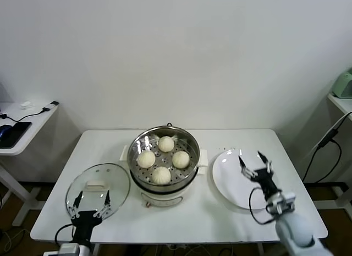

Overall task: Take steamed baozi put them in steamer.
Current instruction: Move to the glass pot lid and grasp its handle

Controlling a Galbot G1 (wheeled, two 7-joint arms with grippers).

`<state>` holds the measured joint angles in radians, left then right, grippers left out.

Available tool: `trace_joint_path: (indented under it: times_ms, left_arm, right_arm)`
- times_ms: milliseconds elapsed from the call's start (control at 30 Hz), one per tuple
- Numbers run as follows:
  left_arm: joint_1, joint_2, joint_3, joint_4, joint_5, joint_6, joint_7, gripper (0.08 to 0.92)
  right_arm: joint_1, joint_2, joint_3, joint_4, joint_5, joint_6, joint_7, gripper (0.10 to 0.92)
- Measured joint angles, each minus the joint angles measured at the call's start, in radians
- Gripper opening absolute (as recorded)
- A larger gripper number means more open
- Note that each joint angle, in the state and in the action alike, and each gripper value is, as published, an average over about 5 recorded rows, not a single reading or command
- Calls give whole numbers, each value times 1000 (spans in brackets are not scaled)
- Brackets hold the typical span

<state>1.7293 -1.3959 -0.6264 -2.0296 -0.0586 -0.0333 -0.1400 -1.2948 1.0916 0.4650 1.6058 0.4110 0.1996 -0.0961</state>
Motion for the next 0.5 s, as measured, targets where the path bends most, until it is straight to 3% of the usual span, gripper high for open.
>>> trace_joint_path:
  times_ms: [500]
  left_arm:
    - [-56, 64, -57, 174, 694, -157, -178, 823]
  right_arm:
    - [-119, 126, 67, 5, -44, 21, 30, 823]
